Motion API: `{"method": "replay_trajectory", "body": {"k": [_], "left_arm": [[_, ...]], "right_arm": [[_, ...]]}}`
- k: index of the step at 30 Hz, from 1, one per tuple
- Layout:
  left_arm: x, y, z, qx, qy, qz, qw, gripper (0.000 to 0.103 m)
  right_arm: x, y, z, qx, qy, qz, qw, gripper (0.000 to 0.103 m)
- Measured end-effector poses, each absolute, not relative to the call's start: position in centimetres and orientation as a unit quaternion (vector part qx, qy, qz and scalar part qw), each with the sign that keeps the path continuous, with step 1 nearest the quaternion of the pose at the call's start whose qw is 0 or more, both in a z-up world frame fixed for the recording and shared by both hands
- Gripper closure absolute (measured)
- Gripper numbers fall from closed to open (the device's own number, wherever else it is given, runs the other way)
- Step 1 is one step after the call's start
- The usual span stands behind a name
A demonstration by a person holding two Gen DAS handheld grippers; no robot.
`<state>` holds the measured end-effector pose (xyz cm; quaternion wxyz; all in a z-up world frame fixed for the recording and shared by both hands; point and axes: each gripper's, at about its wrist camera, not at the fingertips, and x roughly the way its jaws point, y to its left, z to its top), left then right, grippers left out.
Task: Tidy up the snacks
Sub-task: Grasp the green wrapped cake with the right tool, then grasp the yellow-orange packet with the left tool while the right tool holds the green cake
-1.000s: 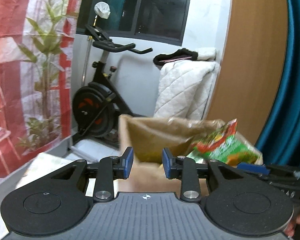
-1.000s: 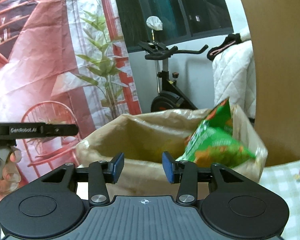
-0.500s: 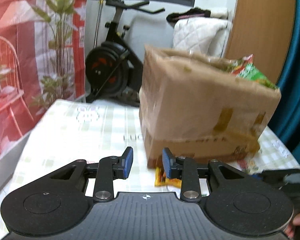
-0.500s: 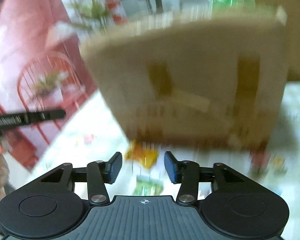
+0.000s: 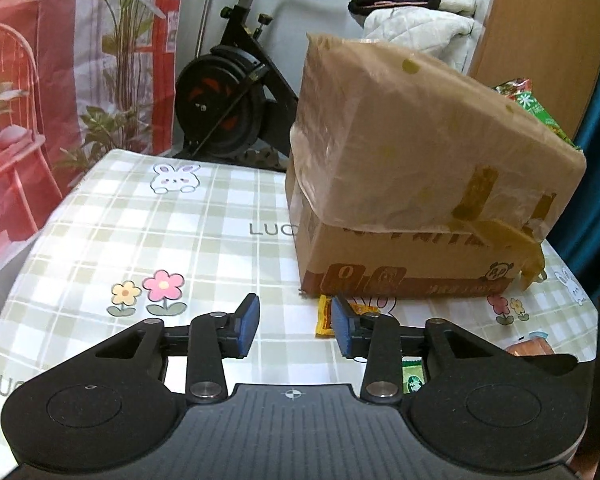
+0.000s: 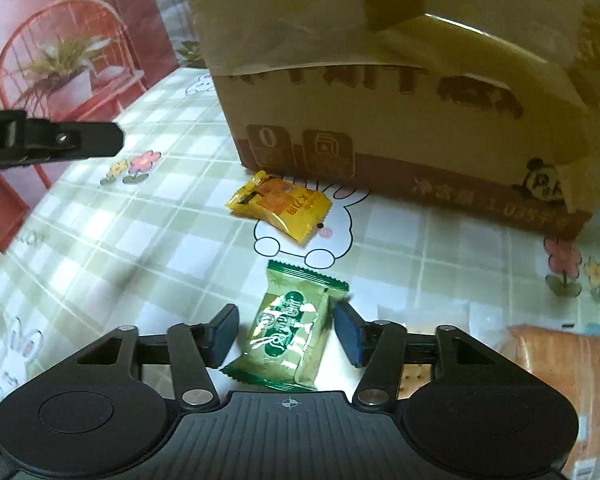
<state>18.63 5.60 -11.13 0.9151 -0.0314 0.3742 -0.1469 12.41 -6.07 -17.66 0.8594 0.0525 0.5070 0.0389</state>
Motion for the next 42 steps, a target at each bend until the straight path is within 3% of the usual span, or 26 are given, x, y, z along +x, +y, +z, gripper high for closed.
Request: {"method": "replay_trajectory", "body": {"k": [5,17,29,38,42], "left_arm": [[19.5,3.9,-12.8,-0.031,0.388,-0.161,0.907,0.048],[23.5,0.8,-17.8,-0.054,0.422,-0.183,0.886,0.049],[20.7,0.8,-17.5,-0.074,0.44,-0.267,0.854,0.049],[21.3,0.1,-16.1,0.011,0.385,-0.26,0.885,0.049],[22.8,-0.9,-17.0,0.029,0.395,-0.267,0.878,0.049]], "right_arm": [[12.1,-7.8,-17.5,0.055,0.495,0.027,0.867,0.067],[11.3,-10.2,-17.6,0.078,0.485,0.026,0.871,0.067],[10.9,-10.0,-17.6,0.081,0.48,0.025,0.873,0.067],[10.8,-10.0,-17.6,0.084,0.479,0.025,0.873,0.067],[10.8,-10.1,-17.7,0.084,0.48,0.028,0.873,0.067]]}}
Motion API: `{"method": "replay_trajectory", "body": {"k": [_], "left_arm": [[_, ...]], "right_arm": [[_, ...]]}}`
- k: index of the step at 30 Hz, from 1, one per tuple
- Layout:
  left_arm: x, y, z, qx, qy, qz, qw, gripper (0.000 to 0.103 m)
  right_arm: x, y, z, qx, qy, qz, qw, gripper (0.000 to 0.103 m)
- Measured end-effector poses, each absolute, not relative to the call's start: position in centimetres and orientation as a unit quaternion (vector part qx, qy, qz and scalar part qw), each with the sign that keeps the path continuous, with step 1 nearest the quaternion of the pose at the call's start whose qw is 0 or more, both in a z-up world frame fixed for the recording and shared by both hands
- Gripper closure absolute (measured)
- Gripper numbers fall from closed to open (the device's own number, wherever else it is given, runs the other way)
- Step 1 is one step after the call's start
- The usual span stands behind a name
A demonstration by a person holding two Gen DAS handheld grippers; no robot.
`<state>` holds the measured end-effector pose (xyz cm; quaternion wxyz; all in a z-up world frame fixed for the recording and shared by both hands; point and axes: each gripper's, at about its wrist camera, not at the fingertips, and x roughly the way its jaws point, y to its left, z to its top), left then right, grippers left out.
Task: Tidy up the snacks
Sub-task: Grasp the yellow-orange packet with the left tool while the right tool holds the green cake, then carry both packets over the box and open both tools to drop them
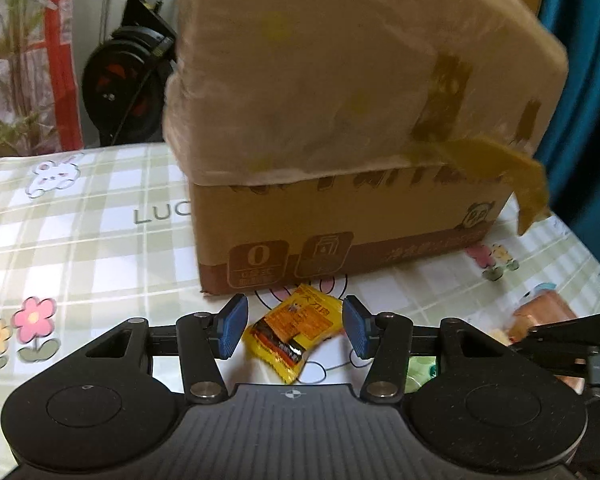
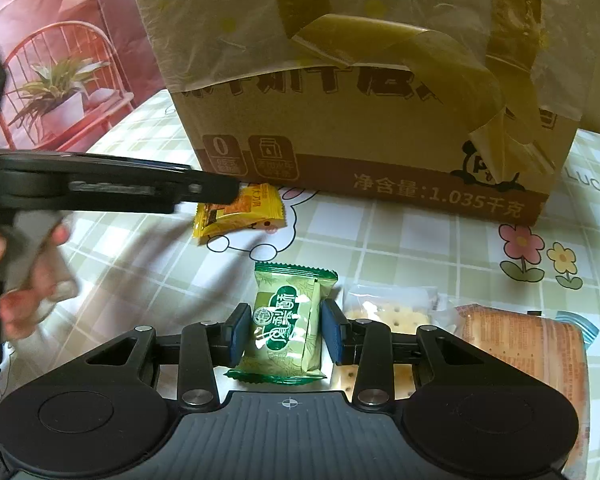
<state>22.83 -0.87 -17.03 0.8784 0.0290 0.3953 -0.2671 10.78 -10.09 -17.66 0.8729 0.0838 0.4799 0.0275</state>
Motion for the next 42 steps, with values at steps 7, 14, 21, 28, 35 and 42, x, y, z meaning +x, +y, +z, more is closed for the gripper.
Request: {"method": "replay_trajectory", "body": {"k": [7,14,21,28,35,42], "left_arm": [[23.2,-1.9,-18.1,0.058,0.407,-0.292,0.864,0.048],[21.5,-2.4,-18.4,0.113,0.39,-0.282,0.869,0.066],[19.4,-0.2,-17.7,0.055,0.384,-0.25,0.887,0.07],[16.3,1.9,-13.6,-0.01,0.329,-0.207,0.921,0.07],[15.5,2.3,-6.7,-0.015,0.24,-0.207,0.948,0.07],[18.2,1.2,-0.6,-0.033,0.175,-0.211,0.961,0.069]], "right_arm": [[10.7,-10.1,-17.6,0.083,0.48,0.032,0.873,0.067],[10.6,-10.0,-17.6,0.08,0.479,0.031,0.873,0.067],[10.2,-10.7,-17.3,0.103,0.47,0.043,0.876,0.069],[9.8,-11.3,-13.8,0.103,0.413,0.045,0.904,0.069],[10.6,-12.2,-7.2,0.085,0.326,0.06,0.94,0.069],[14.0,-14.4,-0.9,0.07,0.256,0.056,0.963,0.069]]}}
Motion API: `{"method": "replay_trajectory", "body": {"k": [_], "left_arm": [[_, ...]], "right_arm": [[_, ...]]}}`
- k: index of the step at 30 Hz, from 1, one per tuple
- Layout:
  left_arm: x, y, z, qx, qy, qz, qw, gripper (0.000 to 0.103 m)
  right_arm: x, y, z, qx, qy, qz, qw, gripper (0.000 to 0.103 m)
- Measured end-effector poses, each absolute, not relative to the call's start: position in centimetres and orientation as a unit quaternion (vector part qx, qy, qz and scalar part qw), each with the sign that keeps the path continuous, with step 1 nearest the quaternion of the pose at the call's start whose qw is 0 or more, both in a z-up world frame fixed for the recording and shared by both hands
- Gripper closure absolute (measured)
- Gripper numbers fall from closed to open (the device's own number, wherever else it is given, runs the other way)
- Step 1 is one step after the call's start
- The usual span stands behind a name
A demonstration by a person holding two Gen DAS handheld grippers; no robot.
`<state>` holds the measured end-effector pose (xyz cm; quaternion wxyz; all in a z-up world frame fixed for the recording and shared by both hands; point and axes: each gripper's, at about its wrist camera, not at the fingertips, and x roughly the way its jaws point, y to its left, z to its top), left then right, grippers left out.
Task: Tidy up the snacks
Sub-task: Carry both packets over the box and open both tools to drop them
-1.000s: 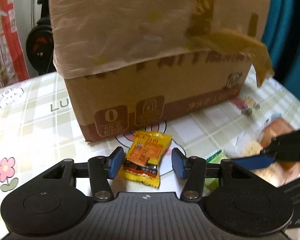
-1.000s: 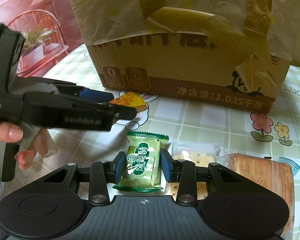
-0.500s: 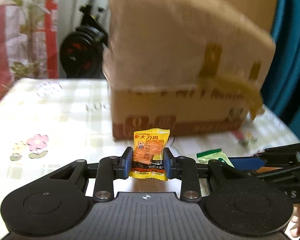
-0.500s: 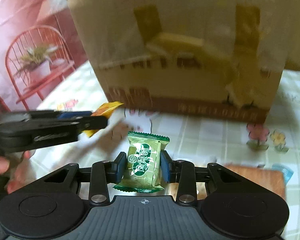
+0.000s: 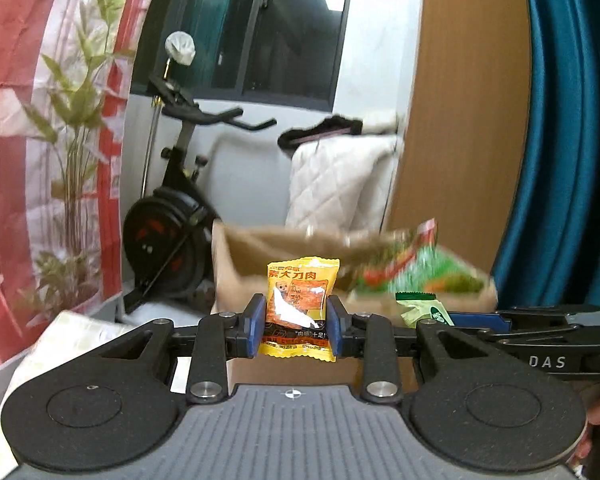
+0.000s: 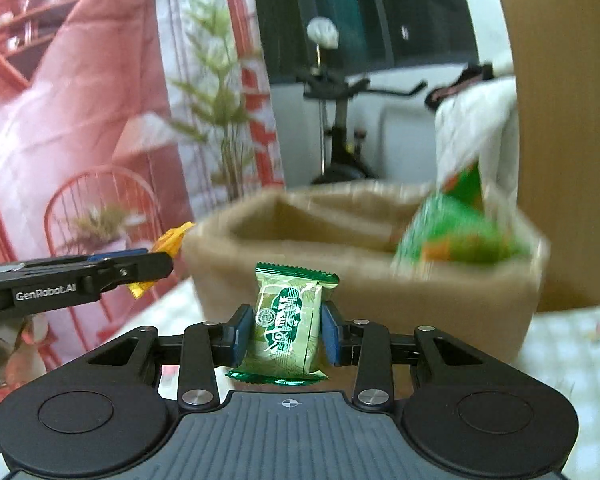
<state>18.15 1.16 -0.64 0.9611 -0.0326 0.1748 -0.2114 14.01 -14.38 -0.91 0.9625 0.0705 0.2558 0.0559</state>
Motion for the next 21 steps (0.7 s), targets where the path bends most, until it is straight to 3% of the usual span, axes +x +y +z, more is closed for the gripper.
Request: {"method": "replay_trajectory", "body": {"k": [7,14,15,17,19,21], "left_arm": [[23.7,-1.5,0.6,-0.031,0.177,-0.194,0.964,0.069],[28.5,-1.6,-0.4,-0.031,0.221,-0.183,0.957,0.068],[28.7,-1.5,-0.6,-0.028,0.227,-0.183,0.956,0.065],[28.7,-1.3,-0.7,-0.021,0.228,-0.179,0.957,0.051],[28.5,-1.1,-0.8,-0.021,0.228,-0.175,0.957,0.049],[28.5,-1.0,-0.8,-0.024,0.235,-0.174,0.956,0.047]], "right_arm": [[20.7,-16.3,0.7,0.034,0.238,0.039,0.97,0.069],[25.8,-17.3,-1.5,0.041,0.304,0.03,0.951,0.069],[26.2,-17.3,-1.7,0.041,0.312,0.029,0.949,0.068],[26.2,-17.4,-1.6,0.049,0.309,0.025,0.95,0.064],[25.7,-17.7,-1.5,0.06,0.297,0.028,0.952,0.052],[25.3,-18.0,-1.4,0.06,0.293,0.028,0.954,0.05]]}}
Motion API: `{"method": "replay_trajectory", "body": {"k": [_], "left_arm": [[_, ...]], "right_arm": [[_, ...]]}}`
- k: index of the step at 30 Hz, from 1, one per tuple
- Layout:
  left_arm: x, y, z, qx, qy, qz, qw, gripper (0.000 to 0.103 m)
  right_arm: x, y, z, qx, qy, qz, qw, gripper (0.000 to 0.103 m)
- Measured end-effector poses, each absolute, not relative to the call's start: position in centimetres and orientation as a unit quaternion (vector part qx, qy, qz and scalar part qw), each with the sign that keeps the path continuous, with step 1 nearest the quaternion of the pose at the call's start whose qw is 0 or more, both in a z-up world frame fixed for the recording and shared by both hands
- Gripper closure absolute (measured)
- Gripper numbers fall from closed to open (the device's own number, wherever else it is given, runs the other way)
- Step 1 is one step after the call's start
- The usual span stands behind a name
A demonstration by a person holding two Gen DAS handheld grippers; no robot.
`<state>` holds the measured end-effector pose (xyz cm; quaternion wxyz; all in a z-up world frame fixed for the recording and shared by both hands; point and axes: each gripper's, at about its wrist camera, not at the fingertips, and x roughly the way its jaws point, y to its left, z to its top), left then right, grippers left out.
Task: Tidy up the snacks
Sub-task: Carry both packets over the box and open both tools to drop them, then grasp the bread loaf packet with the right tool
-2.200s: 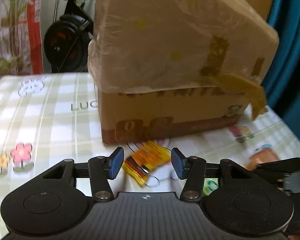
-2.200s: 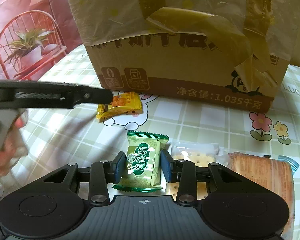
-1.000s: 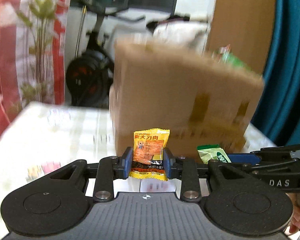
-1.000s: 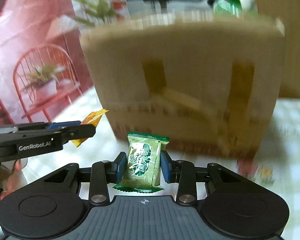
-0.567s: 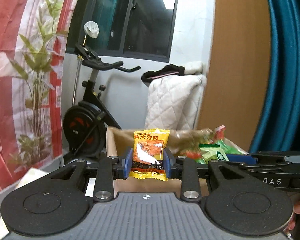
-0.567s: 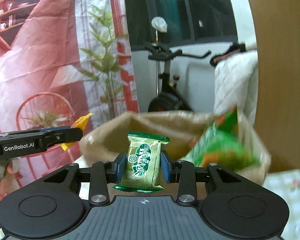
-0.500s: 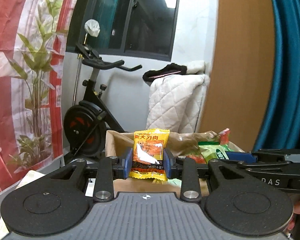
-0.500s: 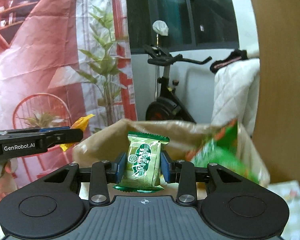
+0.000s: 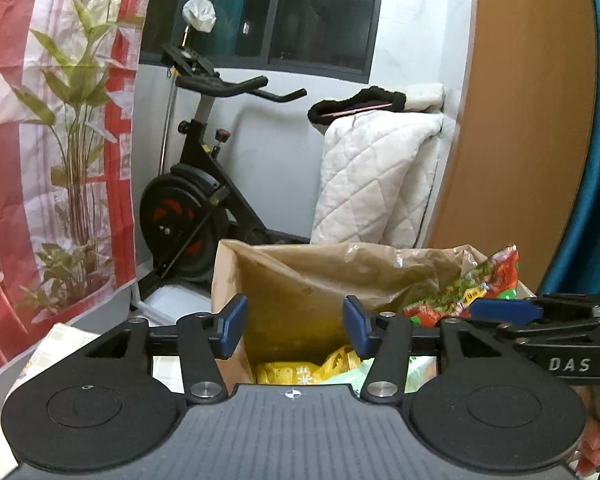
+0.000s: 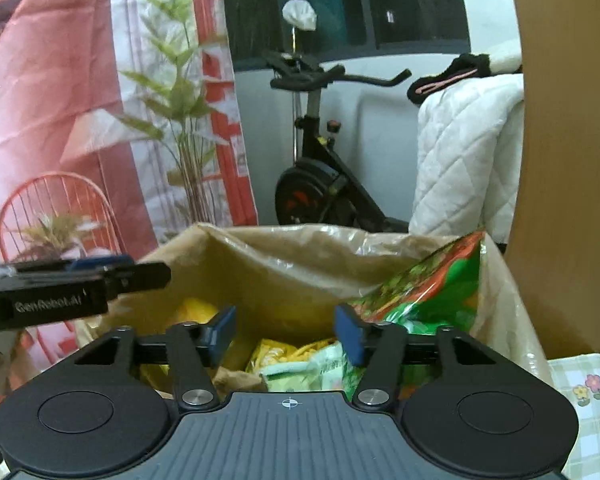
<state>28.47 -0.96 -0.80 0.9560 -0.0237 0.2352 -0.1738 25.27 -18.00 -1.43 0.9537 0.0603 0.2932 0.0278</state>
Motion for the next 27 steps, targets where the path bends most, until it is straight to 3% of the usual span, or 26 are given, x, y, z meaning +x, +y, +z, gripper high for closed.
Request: {"method": "replay_trajectory", "body": {"k": [6,17,27], "left_arm": [[26.6,-1.2,0.1,-0.016,0.232,-0.166,0.958,0.032],[19.7,-0.8,2.5,-0.03,0.229,-0.152,0.961,0.026],[14.7,-1.5,-0.3,-0.041,0.26,-0.161,0.951,0.026]], "right_arm": [[22.3,-18.6,-0.7,0.068,0.281,0.03,0.957,0.05],[14.6,-20.5,0.9,0.09,0.248,0.029,0.964,0.049],[8.4,-23.2,-1.9,0.108,0.268,-0.003,0.957,0.039]]}}
